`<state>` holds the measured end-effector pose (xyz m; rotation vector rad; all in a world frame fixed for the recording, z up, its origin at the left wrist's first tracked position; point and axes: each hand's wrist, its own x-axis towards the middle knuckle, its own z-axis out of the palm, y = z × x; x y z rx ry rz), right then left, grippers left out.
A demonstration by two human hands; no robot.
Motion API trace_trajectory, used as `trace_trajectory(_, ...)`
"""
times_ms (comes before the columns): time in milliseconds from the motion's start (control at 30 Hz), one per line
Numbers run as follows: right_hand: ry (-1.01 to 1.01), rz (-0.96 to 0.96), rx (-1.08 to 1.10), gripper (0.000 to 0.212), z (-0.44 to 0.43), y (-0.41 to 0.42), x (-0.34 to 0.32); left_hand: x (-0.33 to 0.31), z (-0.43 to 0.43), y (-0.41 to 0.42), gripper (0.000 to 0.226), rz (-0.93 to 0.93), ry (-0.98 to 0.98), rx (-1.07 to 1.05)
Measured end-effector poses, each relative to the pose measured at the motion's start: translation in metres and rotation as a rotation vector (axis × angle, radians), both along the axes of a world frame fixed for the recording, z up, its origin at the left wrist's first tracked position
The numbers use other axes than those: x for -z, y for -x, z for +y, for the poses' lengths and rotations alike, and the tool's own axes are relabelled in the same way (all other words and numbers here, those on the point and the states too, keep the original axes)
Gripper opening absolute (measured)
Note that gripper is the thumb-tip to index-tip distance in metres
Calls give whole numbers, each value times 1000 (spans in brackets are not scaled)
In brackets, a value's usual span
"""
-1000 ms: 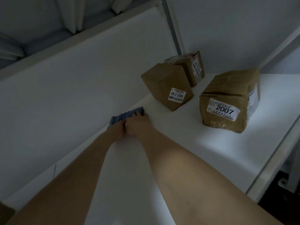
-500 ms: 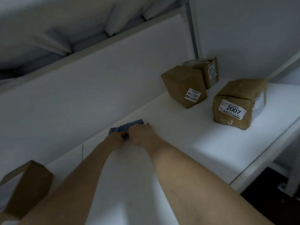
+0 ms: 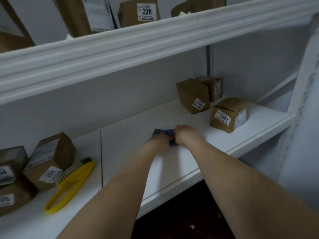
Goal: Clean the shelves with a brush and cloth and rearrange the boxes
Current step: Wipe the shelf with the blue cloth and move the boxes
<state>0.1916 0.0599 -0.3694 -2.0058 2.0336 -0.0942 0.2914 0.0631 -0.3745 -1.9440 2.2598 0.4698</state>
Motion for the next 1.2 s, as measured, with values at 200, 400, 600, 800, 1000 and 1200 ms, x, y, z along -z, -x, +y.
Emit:
trace_trajectory(200, -116, 182, 57, 45, 31, 17, -22, -9, 37, 15, 32, 160, -41, 113)
trace_trajectory(400, -85, 148, 7, 33, 41, -14, -25, -8, 41, -7, 34, 79, 23, 85)
trace_trajectory(600, -75, 68, -102, 45, 42, -75, -4, -2, 32, -55, 33, 13, 42, -153)
trace_trajectory(800, -108, -4, -118, 46, 40, -74, 6, 1, 37, -61, 32, -4, 0, -218)
trace_trajectory(1000, 54, 14, 21, 48, 55, -11, 0, -3, 56, -7, 32, 89, 26, -20)
trace_trajectory(1200, -35, 133, 151, 38, 73, 42, -18, -4, 77, 47, 49, 76, -23, 145)
